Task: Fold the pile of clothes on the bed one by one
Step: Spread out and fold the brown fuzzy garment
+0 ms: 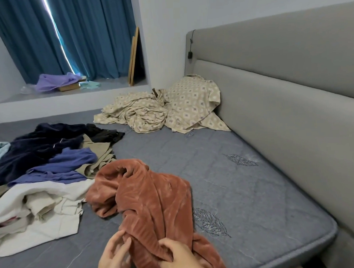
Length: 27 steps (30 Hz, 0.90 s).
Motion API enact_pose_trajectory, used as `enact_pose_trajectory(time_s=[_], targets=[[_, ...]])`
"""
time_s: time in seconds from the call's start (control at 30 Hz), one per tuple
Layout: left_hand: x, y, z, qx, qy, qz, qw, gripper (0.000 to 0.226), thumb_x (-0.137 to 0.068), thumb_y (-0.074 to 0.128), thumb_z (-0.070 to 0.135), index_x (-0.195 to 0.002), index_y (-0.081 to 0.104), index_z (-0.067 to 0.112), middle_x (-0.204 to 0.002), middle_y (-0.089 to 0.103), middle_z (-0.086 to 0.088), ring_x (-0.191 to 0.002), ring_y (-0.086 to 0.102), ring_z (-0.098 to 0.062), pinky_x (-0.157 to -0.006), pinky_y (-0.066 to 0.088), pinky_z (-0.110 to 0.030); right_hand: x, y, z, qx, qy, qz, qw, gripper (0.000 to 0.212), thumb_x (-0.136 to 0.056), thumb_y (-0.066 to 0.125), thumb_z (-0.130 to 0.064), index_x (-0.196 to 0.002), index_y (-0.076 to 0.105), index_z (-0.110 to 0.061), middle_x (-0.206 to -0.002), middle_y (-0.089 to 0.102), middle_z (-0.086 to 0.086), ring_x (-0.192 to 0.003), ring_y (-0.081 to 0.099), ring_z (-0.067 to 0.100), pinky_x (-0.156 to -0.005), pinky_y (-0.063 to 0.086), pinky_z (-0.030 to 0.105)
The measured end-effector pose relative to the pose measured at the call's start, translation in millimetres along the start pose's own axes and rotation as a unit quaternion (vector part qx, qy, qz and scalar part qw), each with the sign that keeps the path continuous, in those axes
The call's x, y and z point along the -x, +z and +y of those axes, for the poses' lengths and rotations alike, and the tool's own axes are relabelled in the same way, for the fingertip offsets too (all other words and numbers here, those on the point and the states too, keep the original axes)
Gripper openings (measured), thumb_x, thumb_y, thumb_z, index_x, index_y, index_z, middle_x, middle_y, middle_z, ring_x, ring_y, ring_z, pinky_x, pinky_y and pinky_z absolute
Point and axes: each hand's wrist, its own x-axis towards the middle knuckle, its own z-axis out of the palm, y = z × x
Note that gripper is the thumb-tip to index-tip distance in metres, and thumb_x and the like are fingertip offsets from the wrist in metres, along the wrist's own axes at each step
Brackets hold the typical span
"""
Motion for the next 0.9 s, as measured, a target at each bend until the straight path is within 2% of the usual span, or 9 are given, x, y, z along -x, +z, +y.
enact_pose_trajectory(time_s=[0.1, 0.17, 0.3, 0.37, 0.47, 0.63, 0.7, 0.8, 0.9], targets=[[-1, 2, -9, -0.020, 0.022, -0.014, 0.999, 0.049, -0.035, 0.074, 0.001, -0.078, 0.050, 0.006, -0.067, 0.071, -0.005, -0.058, 0.067, -0.006, -0.053, 0.054, -0.019, -11, 10, 6, 0.006, -0.006, -0.026, 1.000, 0.091, -0.062, 0.076, -0.054, -0.137, 0.026, -0.050, -0.140, 0.043, -0.020, -0.127, 0.041, -0.008, -0.108, 0.033, 0.016], [2, 7, -13, -0.068, 0.041, -0.049, 0.996, 0.043, -0.037, 0.075, 0.002, -0.072, 0.050, 0.004, -0.069, 0.070, -0.007, -0.060, 0.066, -0.007, -0.056, 0.053, -0.016, -17, 15, 3, -0.025, -0.023, -0.010, 0.999, 0.119, -0.056, 0.080, -0.056, -0.147, 0.005, -0.040, -0.144, 0.031, -0.027, -0.132, 0.032, -0.012, -0.109, 0.030, 0.014], [3, 10, -21, -0.202, 0.084, -0.139, 0.966, 0.026, -0.073, 0.053, -0.031, -0.078, 0.048, -0.006, -0.084, 0.073, -0.002, -0.079, 0.066, 0.005, -0.072, 0.047, -0.006, -36, 15, -1, -0.118, -0.041, 0.103, 0.987, 0.084, -0.063, 0.078, -0.029, -0.136, 0.037, -0.032, -0.117, 0.064, -0.017, -0.105, 0.058, -0.011, -0.093, 0.045, 0.013], [-1, 9, -21, -0.250, 0.111, -0.168, 0.947, 0.019, -0.080, 0.059, -0.019, -0.086, 0.056, -0.001, -0.108, 0.072, -0.005, -0.103, 0.063, 0.003, -0.086, 0.045, -0.009, -49, 8, -6, -0.150, -0.018, 0.155, 0.976, 0.059, -0.064, 0.071, -0.023, -0.120, 0.053, -0.032, -0.101, 0.070, -0.015, -0.093, 0.062, -0.009, -0.085, 0.046, 0.010], [-5, 10, -18, -0.295, 0.158, -0.214, 0.918, 0.024, -0.077, 0.063, 0.007, -0.092, 0.065, 0.026, -0.124, 0.065, 0.010, -0.123, 0.054, -0.004, -0.101, 0.041, -0.018, -67, -4, -9, -0.213, 0.003, 0.173, 0.962, 0.048, -0.061, 0.061, -0.026, -0.108, 0.059, -0.033, -0.099, 0.071, -0.010, -0.098, 0.065, 0.001, -0.092, 0.048, 0.019], [-13, 18, -17, -0.332, 0.204, -0.153, 0.908, 0.039, -0.068, 0.073, 0.032, -0.107, 0.066, 0.038, -0.125, 0.061, 0.016, -0.122, 0.053, -0.002, -0.102, 0.043, -0.021, -75, -21, -18, -0.364, 0.060, 0.180, 0.912, 0.026, -0.088, 0.061, -0.013, -0.114, 0.060, -0.017, -0.111, 0.067, -0.001, -0.102, 0.062, 0.007, -0.089, 0.046, 0.020], [-16, 18, -22, -0.391, 0.197, -0.137, 0.889, 0.051, -0.066, 0.075, 0.040, -0.115, 0.062, 0.036, -0.124, 0.059, 0.018, -0.119, 0.053, 0.003, -0.100, 0.044, -0.019, -79, -20, -18, -0.401, 0.108, 0.182, 0.891, 0.026, -0.087, 0.062, -0.026, -0.111, 0.063, -0.016, -0.109, 0.068, 0.003, -0.107, 0.061, 0.016, -0.096, 0.045, 0.030], [-16, 25, -31, -0.451, 0.191, -0.119, 0.864, 0.054, -0.069, 0.079, 0.040, -0.117, 0.059, 0.028, -0.121, 0.057, 0.015, -0.113, 0.054, 0.005, -0.094, 0.046, -0.018, -78, -18, -27, -0.470, 0.158, 0.153, 0.855, 0.052, -0.077, 0.061, -0.051, -0.103, 0.071, -0.007, -0.101, 0.072, 0.016, -0.101, 0.067, 0.029, -0.096, 0.050, 0.042], [-12, 42, -32, -0.354, 0.110, -0.069, 0.926, 0.050, -0.070, 0.070, 0.061, -0.099, 0.068, 0.021, -0.102, 0.068, 0.008, -0.099, 0.062, -0.003, -0.087, 0.045, -0.017, -81, -25, -24, -0.573, 0.145, 0.098, 0.801, 0.051, -0.096, 0.039, -0.047, -0.106, 0.068, -0.006, -0.097, 0.074, 0.014, -0.087, 0.071, 0.025, -0.076, 0.057, 0.035]])
